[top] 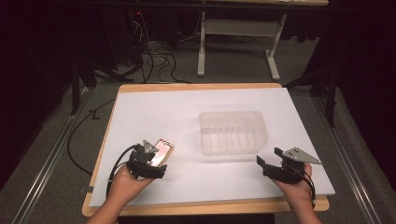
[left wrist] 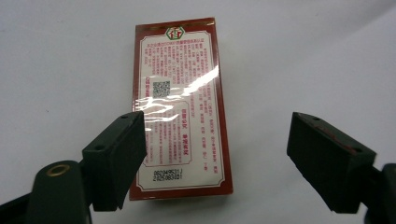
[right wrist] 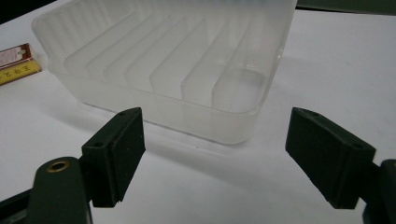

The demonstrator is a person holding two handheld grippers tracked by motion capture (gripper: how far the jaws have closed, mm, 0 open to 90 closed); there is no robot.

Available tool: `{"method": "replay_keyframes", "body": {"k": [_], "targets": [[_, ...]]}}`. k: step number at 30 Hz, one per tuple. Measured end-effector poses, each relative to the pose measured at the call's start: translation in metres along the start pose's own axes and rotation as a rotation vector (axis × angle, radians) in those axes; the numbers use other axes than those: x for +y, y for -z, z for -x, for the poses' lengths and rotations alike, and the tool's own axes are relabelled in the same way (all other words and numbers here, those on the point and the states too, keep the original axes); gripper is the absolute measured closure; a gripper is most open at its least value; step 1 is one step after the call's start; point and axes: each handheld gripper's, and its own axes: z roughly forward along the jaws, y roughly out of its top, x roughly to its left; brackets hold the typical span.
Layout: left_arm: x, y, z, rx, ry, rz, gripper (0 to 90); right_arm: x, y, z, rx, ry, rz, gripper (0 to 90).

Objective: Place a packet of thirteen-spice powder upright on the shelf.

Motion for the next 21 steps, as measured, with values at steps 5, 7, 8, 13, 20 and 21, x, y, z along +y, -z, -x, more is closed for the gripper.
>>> {"method": "replay_keyframes", "body": {"k": [5, 7, 8, 13, 20, 21], "targets": [[0.013, -0.004, -0.005, -0.014, 0.014, -0.065, 17.3, 0.000, 0.000, 0.001, 0.003, 0.002, -0.001, 20.3], [0.017, -0.006, -0.008, -0.021, 0.014, -0.093, 16.9, 0.000, 0.000, 0.002, 0.004, -0.001, -0.002, 20.3], [0.018, -0.007, -0.009, -0.025, 0.014, -0.106, 16.8, 0.000, 0.000, 0.002, 0.005, -0.003, -0.003, 20.3], [0.027, -0.012, -0.017, -0.039, 0.025, -0.181, 16.4, 0.000, -0.001, 0.002, 0.011, 0.001, -0.004, 20.3], [0.040, -0.022, -0.027, -0.059, 0.037, -0.265, 15.5, 0.001, -0.001, 0.000, 0.017, 0.007, -0.002, 20.3], [0.041, -0.024, -0.028, -0.067, 0.039, -0.273, 15.4, 0.001, -0.001, 0.000, 0.016, 0.004, -0.002, 20.3]]}}
